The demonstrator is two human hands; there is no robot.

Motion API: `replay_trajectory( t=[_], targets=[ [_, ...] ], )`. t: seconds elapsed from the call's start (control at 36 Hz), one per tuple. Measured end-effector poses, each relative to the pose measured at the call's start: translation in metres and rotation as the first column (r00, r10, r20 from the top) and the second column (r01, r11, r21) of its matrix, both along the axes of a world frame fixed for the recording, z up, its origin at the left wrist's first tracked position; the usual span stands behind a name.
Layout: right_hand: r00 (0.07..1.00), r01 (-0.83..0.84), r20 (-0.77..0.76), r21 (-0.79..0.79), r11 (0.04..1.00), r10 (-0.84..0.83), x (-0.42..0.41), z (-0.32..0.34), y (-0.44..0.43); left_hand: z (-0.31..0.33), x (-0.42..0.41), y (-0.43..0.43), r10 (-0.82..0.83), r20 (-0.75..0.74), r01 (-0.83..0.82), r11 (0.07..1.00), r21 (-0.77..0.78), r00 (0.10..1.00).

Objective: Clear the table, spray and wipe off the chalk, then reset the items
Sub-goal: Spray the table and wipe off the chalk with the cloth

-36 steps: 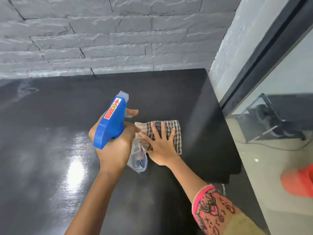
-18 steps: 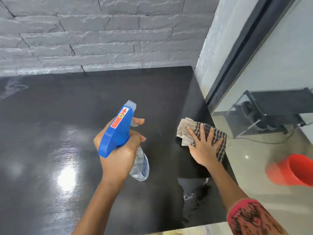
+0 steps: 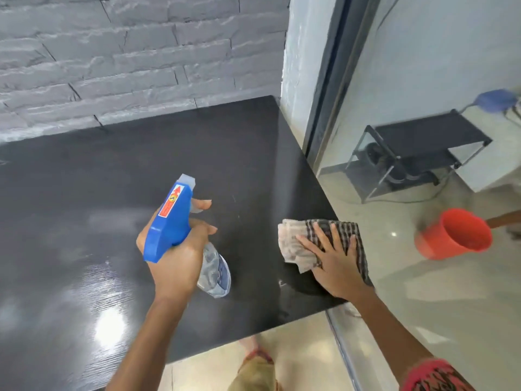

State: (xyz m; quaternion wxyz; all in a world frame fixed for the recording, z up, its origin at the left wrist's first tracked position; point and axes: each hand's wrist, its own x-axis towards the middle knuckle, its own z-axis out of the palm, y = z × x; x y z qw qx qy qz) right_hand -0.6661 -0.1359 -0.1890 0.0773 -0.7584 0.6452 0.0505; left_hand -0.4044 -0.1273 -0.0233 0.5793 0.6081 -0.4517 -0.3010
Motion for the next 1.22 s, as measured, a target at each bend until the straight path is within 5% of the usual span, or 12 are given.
replay_trajectory(
  t=[0.14,0.33,0.44,0.75,1.06,1.22],
  targets=[
    [0.979,0.203,0.03,0.0,0.979,-0.203,0.031,-0.004,-0.036,-0.001,-0.007,-0.004,-0.007,0.034,0.009,0.999,-0.039,0.999],
    [0.969,-0.217,0.118,-0.011,0.976,0.217,0.083,-0.005,0.035,-0.004,-0.005,-0.003,0.005,0.034,-0.002,0.995,-0.101,0.999],
    [0.944,-0.327,0.029,-0.04,0.944,0.329,0.062,-0.004,0.09,-0.003,-0.006,-0.002,-0.011,0.04,0.016,0.992,-0.127,0.999],
    [0.981,0.195,0.006,-0.012,0.981,-0.195,0.001,-0.005,0.024,-0.005,-0.007,-0.003,-0.017,-0.01,0.016,0.988,-0.153,1.0],
    [0.977,-0.212,0.025,-0.023,0.977,0.212,0.088,0.001,0.088,-0.003,-0.005,-0.001,-0.016,0.018,0.018,0.993,-0.115,1.0],
    [0.997,0.081,0.016,-0.053,0.995,-0.08,0.052,0.003,0.083,-0.001,0.026,0.015,0.01,0.007,-0.01,0.999,-0.034,1.0]
  ],
)
